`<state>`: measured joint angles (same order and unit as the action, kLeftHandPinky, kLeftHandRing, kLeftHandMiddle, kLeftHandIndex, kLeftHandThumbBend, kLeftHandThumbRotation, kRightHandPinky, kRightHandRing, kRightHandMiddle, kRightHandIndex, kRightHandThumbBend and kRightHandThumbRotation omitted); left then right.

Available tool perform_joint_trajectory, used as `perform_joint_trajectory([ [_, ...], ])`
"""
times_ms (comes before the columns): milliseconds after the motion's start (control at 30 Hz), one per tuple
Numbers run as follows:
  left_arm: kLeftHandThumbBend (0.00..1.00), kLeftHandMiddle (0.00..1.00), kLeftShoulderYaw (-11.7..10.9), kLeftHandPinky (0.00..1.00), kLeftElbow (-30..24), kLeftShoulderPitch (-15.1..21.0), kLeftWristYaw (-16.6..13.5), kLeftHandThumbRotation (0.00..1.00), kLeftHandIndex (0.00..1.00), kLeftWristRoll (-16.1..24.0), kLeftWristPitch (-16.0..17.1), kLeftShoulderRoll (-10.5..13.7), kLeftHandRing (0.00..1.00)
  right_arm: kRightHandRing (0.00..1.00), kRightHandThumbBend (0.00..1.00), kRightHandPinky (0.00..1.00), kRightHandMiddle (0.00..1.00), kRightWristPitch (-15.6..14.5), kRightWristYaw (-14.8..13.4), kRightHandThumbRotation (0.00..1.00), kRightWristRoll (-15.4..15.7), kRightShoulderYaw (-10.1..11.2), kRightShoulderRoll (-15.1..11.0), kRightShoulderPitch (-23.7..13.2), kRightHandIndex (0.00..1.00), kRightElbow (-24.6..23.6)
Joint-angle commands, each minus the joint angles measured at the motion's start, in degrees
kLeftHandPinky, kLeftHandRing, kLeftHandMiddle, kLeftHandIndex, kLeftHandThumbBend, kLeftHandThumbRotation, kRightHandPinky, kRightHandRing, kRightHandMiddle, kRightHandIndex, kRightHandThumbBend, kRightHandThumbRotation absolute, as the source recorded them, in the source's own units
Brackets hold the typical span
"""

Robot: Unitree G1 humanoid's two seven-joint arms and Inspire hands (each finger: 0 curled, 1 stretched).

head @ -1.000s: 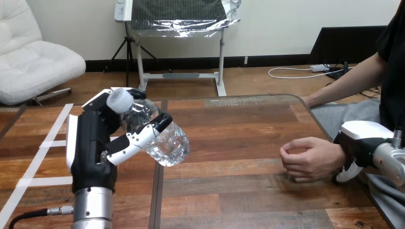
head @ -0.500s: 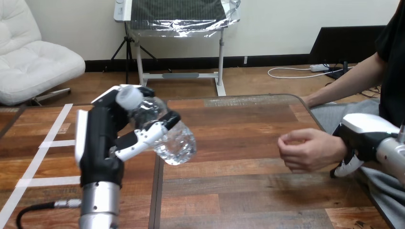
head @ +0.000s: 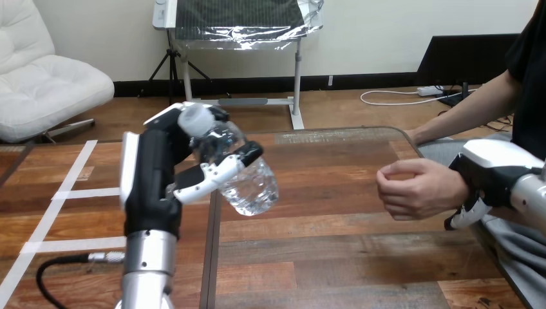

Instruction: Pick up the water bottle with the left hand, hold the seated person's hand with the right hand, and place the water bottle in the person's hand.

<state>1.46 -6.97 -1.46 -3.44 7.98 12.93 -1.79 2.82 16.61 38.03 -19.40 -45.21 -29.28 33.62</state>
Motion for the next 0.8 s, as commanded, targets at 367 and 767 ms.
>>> perform_joint_trajectory([
  [367,0.66,0.43,2.6,0.41,0.0,9.4,-0.9,0.00,0.46,4.1,-2.0,-1.1,0.42,0.39,0.70,0.46,0.46,-7.1,5.3,0.00,0.5,5.8,-2.6,1.1,0.46,-20.3],
  [767,0.67,0.42,3.7,0.40,1.8,11.3,-0.9,0.00,0.46,5.0,-2.5,-1.7,0.41,0.39,0.71,0.34,0.49,-9.6,8.5,0.00,1.6,7.1,-3.0,2.3,0.46,-27.9],
])
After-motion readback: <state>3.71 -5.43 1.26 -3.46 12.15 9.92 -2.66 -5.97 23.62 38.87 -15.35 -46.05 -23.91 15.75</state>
